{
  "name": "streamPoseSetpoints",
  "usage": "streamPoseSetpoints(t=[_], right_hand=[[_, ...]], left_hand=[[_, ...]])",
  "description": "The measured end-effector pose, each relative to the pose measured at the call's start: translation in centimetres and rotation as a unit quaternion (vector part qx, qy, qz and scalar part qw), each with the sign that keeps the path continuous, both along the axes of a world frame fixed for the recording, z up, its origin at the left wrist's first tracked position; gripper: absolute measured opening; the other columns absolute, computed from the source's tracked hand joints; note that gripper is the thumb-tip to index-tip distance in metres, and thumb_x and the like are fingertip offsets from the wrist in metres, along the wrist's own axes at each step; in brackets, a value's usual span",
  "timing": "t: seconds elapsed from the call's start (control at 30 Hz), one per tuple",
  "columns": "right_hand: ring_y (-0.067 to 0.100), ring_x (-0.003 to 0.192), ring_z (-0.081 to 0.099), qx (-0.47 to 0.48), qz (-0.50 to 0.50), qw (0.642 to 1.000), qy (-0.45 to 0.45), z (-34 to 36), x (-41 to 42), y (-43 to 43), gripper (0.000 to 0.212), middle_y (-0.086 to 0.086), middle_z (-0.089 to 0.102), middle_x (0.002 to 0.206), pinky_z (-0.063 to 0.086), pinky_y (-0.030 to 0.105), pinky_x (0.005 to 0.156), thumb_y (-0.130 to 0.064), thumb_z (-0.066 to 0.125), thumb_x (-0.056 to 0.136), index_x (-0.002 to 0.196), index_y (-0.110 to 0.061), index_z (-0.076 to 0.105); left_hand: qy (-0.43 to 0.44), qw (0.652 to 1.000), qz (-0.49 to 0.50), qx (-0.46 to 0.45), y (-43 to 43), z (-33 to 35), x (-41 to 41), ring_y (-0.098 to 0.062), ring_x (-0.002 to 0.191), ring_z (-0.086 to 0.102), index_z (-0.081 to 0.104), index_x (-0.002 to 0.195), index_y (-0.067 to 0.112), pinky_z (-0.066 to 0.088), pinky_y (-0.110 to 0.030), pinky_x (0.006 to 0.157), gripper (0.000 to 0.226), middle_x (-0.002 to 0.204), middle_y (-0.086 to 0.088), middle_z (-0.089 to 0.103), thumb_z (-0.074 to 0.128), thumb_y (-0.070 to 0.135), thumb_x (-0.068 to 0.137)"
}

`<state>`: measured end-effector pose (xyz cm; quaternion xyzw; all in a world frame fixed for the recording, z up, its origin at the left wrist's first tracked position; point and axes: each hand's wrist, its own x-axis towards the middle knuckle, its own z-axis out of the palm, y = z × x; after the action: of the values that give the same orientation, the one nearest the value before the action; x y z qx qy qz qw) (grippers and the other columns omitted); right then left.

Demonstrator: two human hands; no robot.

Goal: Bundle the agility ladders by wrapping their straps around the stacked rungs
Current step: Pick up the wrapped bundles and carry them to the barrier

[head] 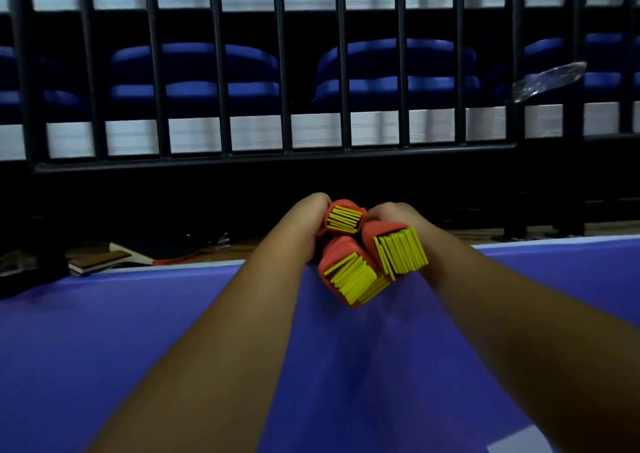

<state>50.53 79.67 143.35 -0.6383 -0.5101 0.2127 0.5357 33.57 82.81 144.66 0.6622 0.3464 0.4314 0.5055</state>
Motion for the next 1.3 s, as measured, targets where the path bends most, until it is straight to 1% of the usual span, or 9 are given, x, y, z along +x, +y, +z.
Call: streamPoseSetpoints(t=[0.2, 0.3, 0.37, 0.6, 0.67, 0.77, 0.93, 1.13, 1.3], right_hand=[[0.018, 0.065, 0.071, 0.061, -0.005, 0.997, 0.055, 0.0, -0.8, -2.8, 0.020, 0.012, 0.074, 0.079, 0.054, 0.027, 0.056, -0.015, 0.069, 0.096, 0.080, -0.004, 0.074], [0.020, 0.059, 0.066, 0.080, 0.059, 0.987, 0.124, -0.2, -1.9, -5.5, 0.009, 0.014, 0.069, 0.078, 0.056, 0.030, 0.059, -0.011, 0.069, 0.095, 0.092, -0.004, 0.074], [0.022, 0.064, 0.065, 0.090, 0.087, 0.984, 0.129, -0.4, -2.2, -7.7, 0.010, 0.010, 0.069, 0.074, 0.059, 0.045, 0.075, -0.018, 0.074, 0.089, 0.086, -0.009, 0.074], [0.021, 0.104, 0.077, 0.098, 0.219, 0.969, 0.056, -1.5, -3.6, -16.0, 0.030, 0.004, 0.081, 0.111, 0.060, 0.040, 0.092, -0.038, 0.063, 0.107, 0.119, -0.015, 0.078], [0.017, 0.102, 0.077, 0.109, 0.247, 0.961, 0.064, -2.1, -3.4, -17.1, 0.029, 0.005, 0.081, 0.111, 0.062, 0.032, 0.088, -0.032, 0.061, 0.109, 0.122, -0.012, 0.076], [0.022, 0.122, 0.072, 0.120, 0.279, 0.951, 0.058, -3.5, -2.2, -17.1, 0.035, 0.008, 0.077, 0.128, 0.055, 0.039, 0.109, -0.030, 0.064, 0.107, 0.137, -0.012, 0.069], [0.021, 0.135, 0.064, 0.149, 0.295, 0.941, 0.067, -4.9, -0.8, -15.5, 0.059, 0.007, 0.070, 0.142, 0.046, 0.042, 0.120, -0.031, 0.077, 0.097, 0.149, -0.010, 0.059], [0.014, 0.124, 0.070, 0.151, 0.199, 0.968, 0.040, -4.7, 0.6, -11.0, 0.031, -0.001, 0.076, 0.128, 0.051, 0.042, 0.116, -0.027, 0.080, 0.097, 0.126, -0.029, 0.070], [0.017, 0.122, 0.070, 0.119, 0.140, 0.982, 0.037, -4.2, 1.7, -7.8, 0.046, 0.001, 0.075, 0.127, 0.053, 0.044, 0.114, -0.030, 0.083, 0.094, 0.136, -0.019, 0.068]], left_hand=[[0.055, 0.995, -0.038, 0.067, -2.9, -0.7, -1.5, -0.010, 0.042, 0.056, 0.063, 0.075, 0.015, 0.043, -0.016, 0.045, 0.035, 0.058, -0.001, 0.062, 0.056, 0.027, 0.107], [0.085, 0.988, -0.055, 0.115, -5.2, -0.7, -2.2, -0.024, 0.097, 0.079, 0.076, 0.111, 0.017, 0.060, -0.041, 0.097, 0.040, 0.105, -0.013, 0.081, 0.062, 0.054, 0.102], [0.102, 0.979, -0.089, 0.154, -7.4, -1.2, -3.5, -0.027, 0.116, 0.076, 0.075, 0.124, 0.026, 0.057, -0.051, 0.108, 0.046, 0.119, -0.006, 0.081, 0.063, 0.063, 0.101], [0.186, 0.930, -0.146, 0.283, -14.5, -2.2, -5.7, 0.003, 0.106, 0.073, 0.067, 0.121, 0.044, 0.057, -0.015, 0.086, 0.035, 0.113, 0.020, 0.077, 0.078, 0.053, 0.089], [0.197, 0.921, -0.112, 0.316, -14.8, -2.1, -5.4, 0.005, 0.102, 0.072, 0.064, 0.122, 0.044, 0.056, -0.014, 0.083, 0.045, 0.111, 0.016, 0.076, 0.080, 0.057, 0.082], [0.212, 0.915, -0.078, 0.335, -14.1, -2.1, -5.3, 0.010, 0.102, 0.067, 0.055, 0.127, 0.045, 0.054, -0.010, 0.085, 0.057, 0.117, 0.019, 0.065, 0.080, 0.063, 0.080], [0.244, 0.899, -0.020, 0.364, -11.3, -2.6, -4.4, -0.008, 0.127, 0.058, 0.053, 0.152, 0.041, 0.056, -0.031, 0.104, 0.105, 0.144, 0.010, 0.048, 0.080, 0.090, 0.063], [0.216, 0.896, 0.042, 0.385, -7.1, -3.2, -2.3, -0.008, 0.116, 0.061, 0.063, 0.145, 0.030, 0.046, -0.013, 0.086, 0.084, 0.131, 0.010, 0.055, 0.087, 0.067, 0.073], [0.251, 0.873, 0.105, 0.405, -3.3, -4.2, -0.6, -0.016, 0.113, 0.064, 0.071, 0.138, 0.022, 0.048, -0.029, 0.090, 0.070, 0.123, 0.002, 0.067, 0.083, 0.063, 0.083]])
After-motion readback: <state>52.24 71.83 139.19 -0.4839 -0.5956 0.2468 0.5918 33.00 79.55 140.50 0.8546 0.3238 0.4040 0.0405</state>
